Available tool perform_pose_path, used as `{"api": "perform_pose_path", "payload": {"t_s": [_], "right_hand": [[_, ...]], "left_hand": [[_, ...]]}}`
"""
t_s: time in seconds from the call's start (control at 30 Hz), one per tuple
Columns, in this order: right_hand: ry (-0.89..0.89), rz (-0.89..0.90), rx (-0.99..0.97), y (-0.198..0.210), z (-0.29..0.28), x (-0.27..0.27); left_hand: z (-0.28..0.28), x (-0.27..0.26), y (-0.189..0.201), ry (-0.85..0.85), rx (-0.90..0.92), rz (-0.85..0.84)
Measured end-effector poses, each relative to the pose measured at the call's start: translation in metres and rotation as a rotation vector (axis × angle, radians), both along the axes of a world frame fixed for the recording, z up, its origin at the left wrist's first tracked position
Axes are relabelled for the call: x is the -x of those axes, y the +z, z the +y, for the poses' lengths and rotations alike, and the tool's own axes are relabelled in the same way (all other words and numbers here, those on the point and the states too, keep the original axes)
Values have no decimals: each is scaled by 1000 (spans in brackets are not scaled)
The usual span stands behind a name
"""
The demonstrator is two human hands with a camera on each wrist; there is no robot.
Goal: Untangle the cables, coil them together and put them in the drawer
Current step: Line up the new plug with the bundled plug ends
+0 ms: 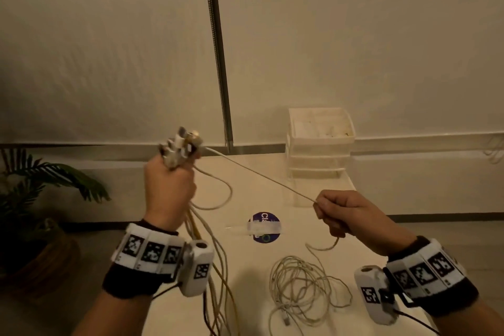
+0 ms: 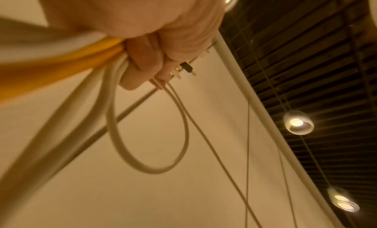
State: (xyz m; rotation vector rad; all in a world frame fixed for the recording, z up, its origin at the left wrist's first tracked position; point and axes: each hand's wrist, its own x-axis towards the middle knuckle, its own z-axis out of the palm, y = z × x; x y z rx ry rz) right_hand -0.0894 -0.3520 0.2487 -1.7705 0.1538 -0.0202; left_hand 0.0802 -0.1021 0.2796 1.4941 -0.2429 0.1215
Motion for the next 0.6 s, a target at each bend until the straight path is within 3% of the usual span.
{"api": "perform_pose_path", "payload": {"t_s": [0.1, 0.2, 0.3, 0.4, 0.6], "right_hand": [[-77, 31, 40, -7, -8, 5], [-134, 29, 203, -5, -1, 4], [-104, -2, 339, 9, 13, 0], [-13, -49, 311, 24, 27, -6], [13, -104, 264, 30, 36, -11]], "left_hand": [[15, -13, 2, 32, -80, 5], [7, 8, 6, -1, -320, -223], [-15, 40, 8, -314, -456, -366], [-41, 57, -7, -550, -581, -432], [-53, 65, -20, -462, -557, -453]]}}
